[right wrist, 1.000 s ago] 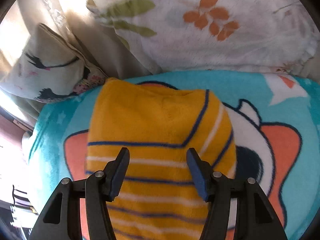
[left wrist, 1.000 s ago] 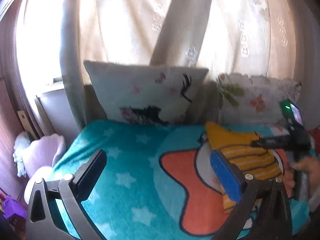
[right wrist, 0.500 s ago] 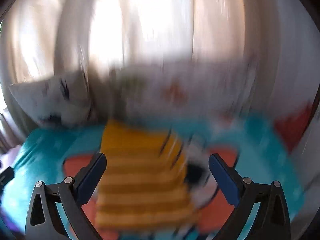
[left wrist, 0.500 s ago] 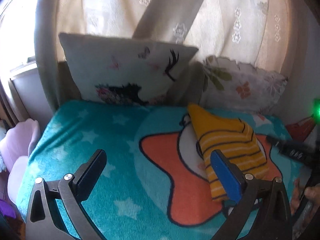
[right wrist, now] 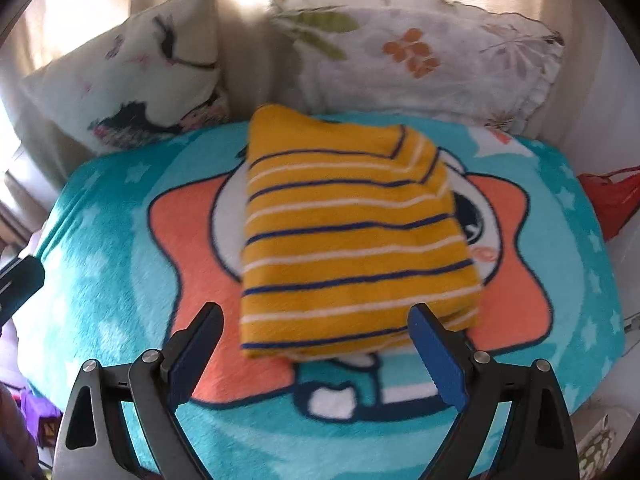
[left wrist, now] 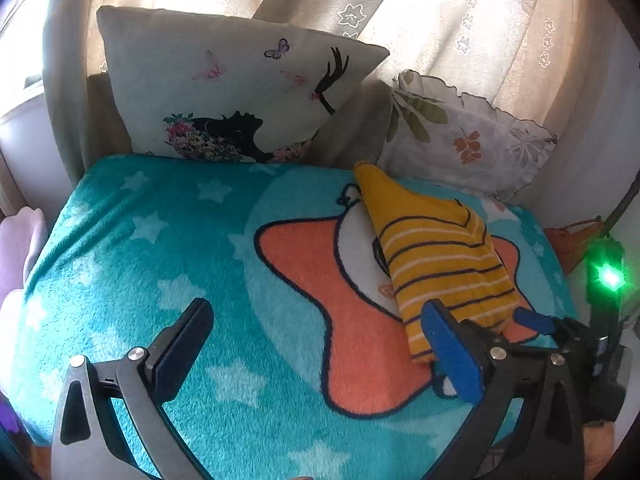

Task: Fold small clothes

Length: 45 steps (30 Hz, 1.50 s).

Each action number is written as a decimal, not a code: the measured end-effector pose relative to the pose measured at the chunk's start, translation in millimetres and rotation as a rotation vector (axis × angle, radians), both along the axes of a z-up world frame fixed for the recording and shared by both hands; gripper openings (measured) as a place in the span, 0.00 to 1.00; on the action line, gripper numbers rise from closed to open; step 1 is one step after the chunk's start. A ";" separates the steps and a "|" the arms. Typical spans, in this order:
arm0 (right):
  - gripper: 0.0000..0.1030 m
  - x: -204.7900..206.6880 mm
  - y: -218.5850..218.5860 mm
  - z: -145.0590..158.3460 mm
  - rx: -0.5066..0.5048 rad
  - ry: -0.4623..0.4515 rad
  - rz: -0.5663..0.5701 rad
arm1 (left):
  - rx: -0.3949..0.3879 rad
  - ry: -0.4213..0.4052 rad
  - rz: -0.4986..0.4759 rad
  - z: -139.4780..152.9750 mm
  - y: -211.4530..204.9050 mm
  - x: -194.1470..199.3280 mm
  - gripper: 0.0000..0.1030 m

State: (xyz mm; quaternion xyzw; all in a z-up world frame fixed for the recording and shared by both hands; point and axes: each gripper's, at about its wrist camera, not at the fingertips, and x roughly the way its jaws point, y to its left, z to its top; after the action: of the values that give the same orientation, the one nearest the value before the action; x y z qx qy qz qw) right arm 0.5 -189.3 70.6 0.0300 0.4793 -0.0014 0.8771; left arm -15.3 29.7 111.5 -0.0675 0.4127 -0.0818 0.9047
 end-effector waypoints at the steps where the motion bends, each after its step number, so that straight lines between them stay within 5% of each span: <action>1: 0.93 -0.9 5.3 -1.5 -0.003 0.005 0.010 | 0.002 0.002 0.001 -0.4 2.0 -1.0 1.00; 18: 0.93 -2.2 56.6 -30.0 0.000 0.083 0.073 | 0.001 0.087 0.044 -22.1 34.8 -6.9 1.00; 31: 0.93 -4.4 45.5 -45.2 -0.004 0.130 0.017 | -0.053 0.168 -0.036 -43.4 21.9 7.6 1.00; 45: 0.93 6.2 20.1 -36.1 0.005 0.080 0.072 | -0.017 0.162 0.021 -33.9 -15.8 7.3 1.00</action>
State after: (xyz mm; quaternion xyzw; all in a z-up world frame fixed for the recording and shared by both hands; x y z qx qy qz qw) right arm 6.7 -169.2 34.5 0.0148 0.5149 0.0301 0.8566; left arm -8.0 14.0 77.6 -0.0859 0.4832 -0.0698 0.8685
